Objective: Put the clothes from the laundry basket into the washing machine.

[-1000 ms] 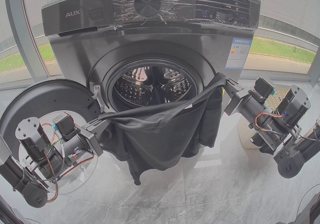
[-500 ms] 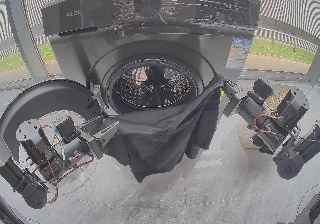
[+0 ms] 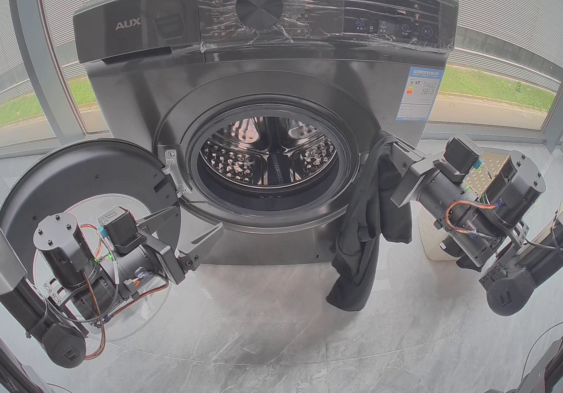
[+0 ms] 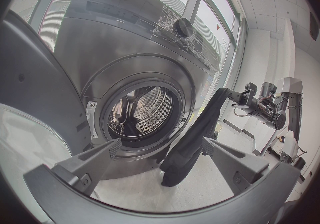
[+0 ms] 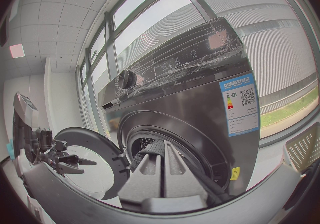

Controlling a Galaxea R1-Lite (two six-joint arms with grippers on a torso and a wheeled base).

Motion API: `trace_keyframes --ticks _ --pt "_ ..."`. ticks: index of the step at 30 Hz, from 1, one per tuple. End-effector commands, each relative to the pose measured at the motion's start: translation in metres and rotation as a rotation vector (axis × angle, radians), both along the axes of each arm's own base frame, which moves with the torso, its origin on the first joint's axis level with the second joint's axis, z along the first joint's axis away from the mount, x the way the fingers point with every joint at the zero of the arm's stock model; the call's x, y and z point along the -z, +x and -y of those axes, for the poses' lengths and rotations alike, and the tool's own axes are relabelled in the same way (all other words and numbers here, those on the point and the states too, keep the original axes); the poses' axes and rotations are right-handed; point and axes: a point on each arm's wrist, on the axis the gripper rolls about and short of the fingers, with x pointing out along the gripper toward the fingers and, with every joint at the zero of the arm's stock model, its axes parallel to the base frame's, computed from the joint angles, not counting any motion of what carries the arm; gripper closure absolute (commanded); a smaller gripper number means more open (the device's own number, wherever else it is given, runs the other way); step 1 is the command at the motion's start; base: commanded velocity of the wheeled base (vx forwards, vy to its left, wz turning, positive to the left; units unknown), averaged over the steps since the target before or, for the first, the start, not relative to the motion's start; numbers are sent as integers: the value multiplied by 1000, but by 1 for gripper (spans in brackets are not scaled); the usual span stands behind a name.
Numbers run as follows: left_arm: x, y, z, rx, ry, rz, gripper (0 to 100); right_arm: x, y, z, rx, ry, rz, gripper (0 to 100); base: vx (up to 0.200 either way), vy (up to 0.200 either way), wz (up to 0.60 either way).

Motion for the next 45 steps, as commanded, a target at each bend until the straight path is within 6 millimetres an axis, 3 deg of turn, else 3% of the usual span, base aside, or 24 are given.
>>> trace_keyframes --ticks 1,11,17,26,35,45 --pt "5 0 3 10 9 -20 0 -3 -4 -5 -30 26 -3 100 0 0 0" --pt "18 -1 25 86 30 -63 0 -8 -19 -30 -128 48 4 100 0 0 0" --pt "42 15 34 78 121 -96 0 -26 -31 -58 -236 96 53 100 0 0 0" --pt "52 31 50 107 129 -93 0 -44 -31 -80 -328 174 -25 100 0 0 0" --pt "64 31 58 130 151 -121 0 -31 -22 -91 -323 147 -58 100 0 0 0" --pt "76 57 74 128 141 -96 0 -28 -32 -99 -354 134 -81 100 0 0 0"
